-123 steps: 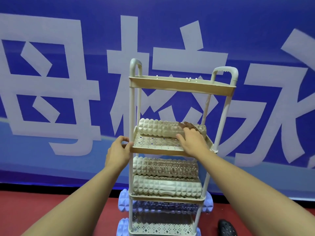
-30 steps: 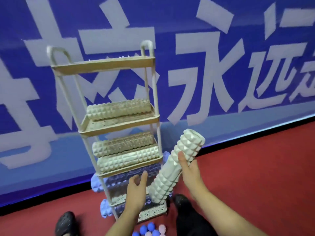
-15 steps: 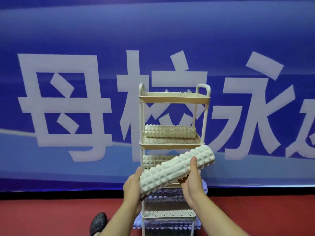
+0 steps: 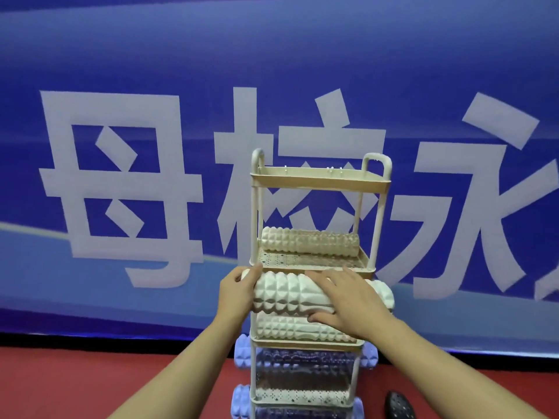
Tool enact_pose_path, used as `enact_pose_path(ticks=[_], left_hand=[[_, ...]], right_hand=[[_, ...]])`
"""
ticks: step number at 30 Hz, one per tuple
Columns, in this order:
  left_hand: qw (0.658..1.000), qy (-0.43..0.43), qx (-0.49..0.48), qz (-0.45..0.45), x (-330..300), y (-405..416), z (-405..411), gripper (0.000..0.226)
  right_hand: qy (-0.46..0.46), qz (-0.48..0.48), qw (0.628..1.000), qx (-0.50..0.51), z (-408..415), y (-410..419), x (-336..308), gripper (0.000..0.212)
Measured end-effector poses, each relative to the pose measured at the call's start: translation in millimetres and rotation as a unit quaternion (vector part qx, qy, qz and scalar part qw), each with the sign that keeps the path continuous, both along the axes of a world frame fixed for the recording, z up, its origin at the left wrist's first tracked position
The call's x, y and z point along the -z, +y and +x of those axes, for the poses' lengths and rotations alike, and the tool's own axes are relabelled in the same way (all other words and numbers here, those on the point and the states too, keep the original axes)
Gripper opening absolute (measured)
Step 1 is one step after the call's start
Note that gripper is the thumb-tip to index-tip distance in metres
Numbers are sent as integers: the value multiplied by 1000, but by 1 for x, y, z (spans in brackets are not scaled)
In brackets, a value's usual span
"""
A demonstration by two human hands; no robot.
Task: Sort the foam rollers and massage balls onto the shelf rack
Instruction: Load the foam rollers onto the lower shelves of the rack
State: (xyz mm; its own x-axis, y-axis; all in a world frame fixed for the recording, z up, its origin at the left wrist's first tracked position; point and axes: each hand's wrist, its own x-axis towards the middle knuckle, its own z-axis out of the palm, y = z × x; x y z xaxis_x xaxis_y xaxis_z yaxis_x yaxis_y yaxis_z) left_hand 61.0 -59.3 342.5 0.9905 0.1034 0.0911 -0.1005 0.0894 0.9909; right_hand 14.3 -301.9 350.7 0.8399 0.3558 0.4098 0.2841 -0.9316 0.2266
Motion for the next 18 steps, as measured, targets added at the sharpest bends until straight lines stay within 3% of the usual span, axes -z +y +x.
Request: enact_pose_path(ticks=[6, 12, 15, 18], left_hand=[[1000, -13, -9, 21, -20, -7, 32, 44], [962, -81, -42, 257, -27, -6, 82, 61], [930, -81, -44, 357, -25, -10, 102, 54], [912, -66, -68, 400, -16, -12, 116, 37]], right_hand=[[-55, -94, 994, 31, 36, -6, -40, 84], [-46, -120, 980, 154, 68, 1, -61, 78], [-38, -134, 976, 169, 91, 8, -63, 77], [-38, -133, 978, 157, 114, 9, -58, 80]])
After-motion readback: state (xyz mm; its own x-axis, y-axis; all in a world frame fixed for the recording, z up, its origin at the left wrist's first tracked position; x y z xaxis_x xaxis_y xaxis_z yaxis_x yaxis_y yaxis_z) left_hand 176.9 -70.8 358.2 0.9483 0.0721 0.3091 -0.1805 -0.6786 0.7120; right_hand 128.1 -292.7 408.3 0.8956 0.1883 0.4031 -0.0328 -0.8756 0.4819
